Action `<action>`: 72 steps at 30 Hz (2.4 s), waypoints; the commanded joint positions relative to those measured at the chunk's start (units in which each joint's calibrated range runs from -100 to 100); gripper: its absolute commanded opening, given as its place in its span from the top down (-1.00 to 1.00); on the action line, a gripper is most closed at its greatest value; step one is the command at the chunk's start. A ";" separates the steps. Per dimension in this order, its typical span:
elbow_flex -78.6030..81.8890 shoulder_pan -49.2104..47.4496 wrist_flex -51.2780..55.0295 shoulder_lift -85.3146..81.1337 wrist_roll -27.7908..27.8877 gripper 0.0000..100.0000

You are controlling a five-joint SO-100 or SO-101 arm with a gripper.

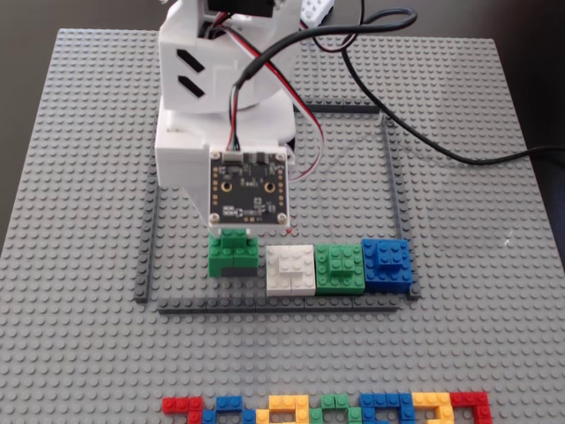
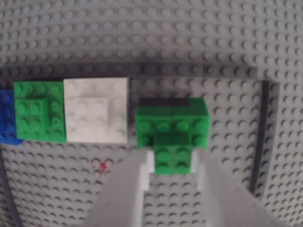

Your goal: Grab the cube and place it into the grid

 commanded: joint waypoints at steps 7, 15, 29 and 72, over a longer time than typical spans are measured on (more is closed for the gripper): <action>-5.85 -0.66 -0.96 0.78 -0.78 0.92; -7.39 -1.40 -1.05 2.07 -1.12 0.92; -6.94 -0.81 -1.49 2.67 -0.68 0.90; -4.76 -1.10 -1.54 2.76 -1.07 0.89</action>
